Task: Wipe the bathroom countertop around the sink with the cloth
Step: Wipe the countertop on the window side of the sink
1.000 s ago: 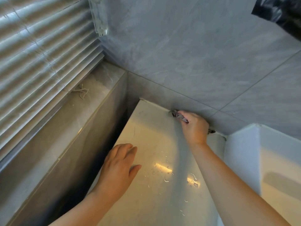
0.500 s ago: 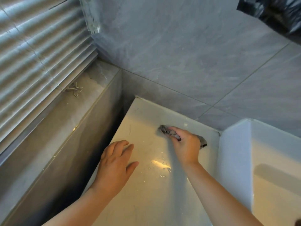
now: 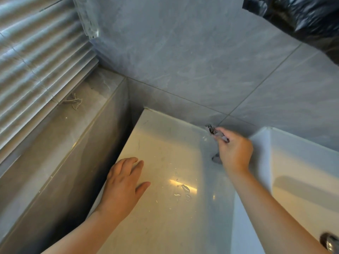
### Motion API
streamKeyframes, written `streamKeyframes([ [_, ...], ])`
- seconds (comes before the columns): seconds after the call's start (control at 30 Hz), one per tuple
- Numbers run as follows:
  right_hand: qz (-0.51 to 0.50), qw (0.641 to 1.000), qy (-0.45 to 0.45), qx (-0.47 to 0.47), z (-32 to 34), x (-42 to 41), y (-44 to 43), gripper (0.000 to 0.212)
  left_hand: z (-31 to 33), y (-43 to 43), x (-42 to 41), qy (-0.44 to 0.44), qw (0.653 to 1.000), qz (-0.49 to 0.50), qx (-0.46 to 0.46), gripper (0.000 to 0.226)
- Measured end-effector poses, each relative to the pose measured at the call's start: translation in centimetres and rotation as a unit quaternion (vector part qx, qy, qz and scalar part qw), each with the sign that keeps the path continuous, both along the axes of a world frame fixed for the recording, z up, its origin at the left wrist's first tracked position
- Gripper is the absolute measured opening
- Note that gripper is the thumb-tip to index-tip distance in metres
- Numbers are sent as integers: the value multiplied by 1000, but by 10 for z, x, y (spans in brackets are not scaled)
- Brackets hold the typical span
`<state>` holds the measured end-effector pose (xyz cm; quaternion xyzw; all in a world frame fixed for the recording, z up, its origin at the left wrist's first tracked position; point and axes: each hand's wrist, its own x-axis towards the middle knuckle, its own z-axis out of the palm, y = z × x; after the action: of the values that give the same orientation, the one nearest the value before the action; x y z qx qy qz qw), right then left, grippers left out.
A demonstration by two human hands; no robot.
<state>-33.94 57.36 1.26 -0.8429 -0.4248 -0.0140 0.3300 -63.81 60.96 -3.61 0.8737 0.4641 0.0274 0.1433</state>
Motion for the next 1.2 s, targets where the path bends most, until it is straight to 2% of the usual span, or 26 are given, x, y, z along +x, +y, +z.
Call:
streamKeyframes([
  [0.1, 24, 998, -48, -44, -13, 18, 10, 32, -2, 0, 0, 2, 1000, 2, -2, 75],
  [0.2, 13, 997, 11, -72, -37, 16, 15, 30, -2, 0, -1, -2, 1000, -2, -4, 76],
  [0.3, -39, 995, 97, -3, -52, 6, 15, 29, -2, 0, -1, -1, 1000, -4, -1, 76],
  [0.37, -43, 991, 122, 16, -51, 1, 12, 28, -3, 0, -1, 0, 1000, -5, -1, 75],
  [0.63, -32, 988, 151, 24, -54, -48, -31, 34, 0, 0, -1, -1, 1000, -5, -7, 77],
  [0.73, -31, 989, 145, 18, -56, -63, -47, 32, -1, 0, -2, -3, 1000, -8, 4, 69],
  [0.83, -30, 983, 180, 8, -49, -67, -54, 25, -2, -1, -1, -6, 1000, -6, 14, 62],
  [0.9, -65, 980, 186, 39, -40, -57, -50, 23, -2, 0, -1, -2, 1000, -8, 17, 59],
  [0.97, -126, 979, 143, 78, -27, -38, -42, 27, -2, 1, -1, 1, 1000, -11, 16, 58],
  [1.03, -142, 985, 55, 79, -14, -17, -32, 31, -2, 1, -1, 3, 1000, -11, 17, 58],
  [1.13, -99, 992, -84, 5, -13, 6, -18, 35, -4, 1, -2, 3, 1000, -13, 24, 59],
  [1.2, -90, 990, -106, -30, -21, 12, -13, 32, -6, 2, -3, -1, 999, -16, 31, 59],
])
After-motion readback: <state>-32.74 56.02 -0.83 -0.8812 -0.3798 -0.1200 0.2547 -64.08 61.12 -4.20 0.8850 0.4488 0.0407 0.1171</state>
